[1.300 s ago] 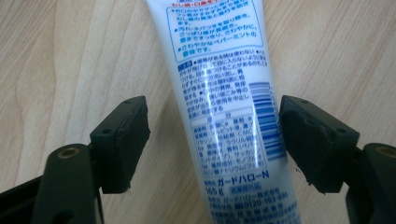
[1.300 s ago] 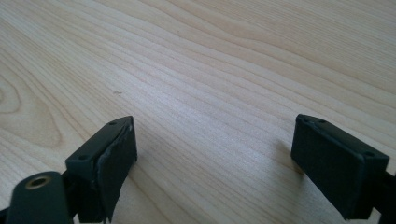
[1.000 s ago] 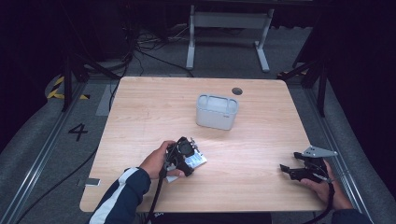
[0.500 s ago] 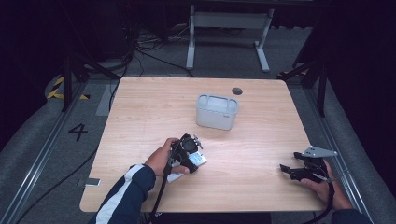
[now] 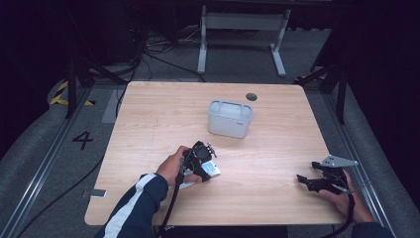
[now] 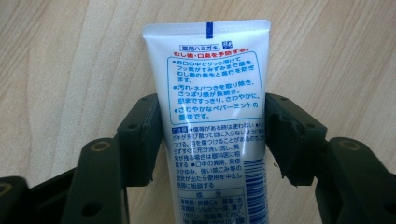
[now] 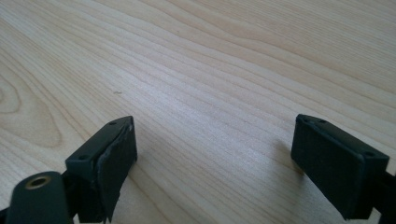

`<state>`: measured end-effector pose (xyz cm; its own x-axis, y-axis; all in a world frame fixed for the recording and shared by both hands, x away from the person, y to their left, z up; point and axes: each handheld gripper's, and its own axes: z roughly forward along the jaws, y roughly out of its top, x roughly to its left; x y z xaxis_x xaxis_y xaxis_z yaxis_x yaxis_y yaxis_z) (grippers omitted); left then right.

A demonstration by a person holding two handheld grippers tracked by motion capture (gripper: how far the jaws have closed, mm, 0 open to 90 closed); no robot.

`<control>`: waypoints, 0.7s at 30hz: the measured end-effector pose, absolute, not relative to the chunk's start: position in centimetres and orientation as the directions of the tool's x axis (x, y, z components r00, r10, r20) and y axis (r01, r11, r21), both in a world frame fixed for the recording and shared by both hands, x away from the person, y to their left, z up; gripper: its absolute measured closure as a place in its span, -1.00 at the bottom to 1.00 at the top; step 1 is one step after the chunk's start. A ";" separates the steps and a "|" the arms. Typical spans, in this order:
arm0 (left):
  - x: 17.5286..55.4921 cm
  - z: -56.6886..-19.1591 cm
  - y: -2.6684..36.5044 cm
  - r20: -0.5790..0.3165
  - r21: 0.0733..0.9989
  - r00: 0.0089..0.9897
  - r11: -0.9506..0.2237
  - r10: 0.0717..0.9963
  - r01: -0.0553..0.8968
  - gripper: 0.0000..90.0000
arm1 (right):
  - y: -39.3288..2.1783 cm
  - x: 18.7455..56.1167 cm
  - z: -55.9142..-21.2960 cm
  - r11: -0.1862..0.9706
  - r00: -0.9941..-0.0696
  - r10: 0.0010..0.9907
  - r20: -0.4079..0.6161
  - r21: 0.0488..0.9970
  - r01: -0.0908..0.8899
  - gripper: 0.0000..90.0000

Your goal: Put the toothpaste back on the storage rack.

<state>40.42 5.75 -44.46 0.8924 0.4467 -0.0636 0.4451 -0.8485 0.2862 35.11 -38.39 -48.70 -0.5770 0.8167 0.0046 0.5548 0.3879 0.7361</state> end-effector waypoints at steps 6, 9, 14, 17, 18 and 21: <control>40.5 -44.4 6.1 -0.072 0.307 0.887 -0.836 0.457 0.456 0.08 | -38.4 35.1 -48.7 0.387 -0.576 0.818 0.005 0.736 0.555 -0.68; 40.4 -44.2 6.2 -0.078 0.318 0.887 -0.832 0.454 0.454 0.17 | -38.4 35.1 -48.7 0.386 -0.575 0.818 0.004 0.736 0.556 -0.68; 40.2 -43.5 6.6 -0.048 0.352 0.882 -0.818 0.470 0.455 0.34 | -38.4 35.1 -48.7 0.386 -0.574 0.819 0.004 0.736 0.556 -0.68; 40.2 -43.0 6.9 -0.024 0.377 0.880 -0.811 0.474 0.447 0.40 | -38.4 35.1 -48.7 0.386 -0.574 0.819 0.005 0.736 0.557 -0.68; 40.2 -42.7 7.1 -0.017 0.381 0.877 -0.808 0.480 0.449 0.40 | -38.4 35.1 -48.7 0.386 -0.574 0.819 0.005 0.736 0.557 -0.68; 40.1 -42.2 7.5 -0.004 0.402 0.877 -0.802 0.480 0.441 0.43 | -38.4 35.1 -48.7 0.385 -0.573 0.819 0.005 0.736 0.557 -0.68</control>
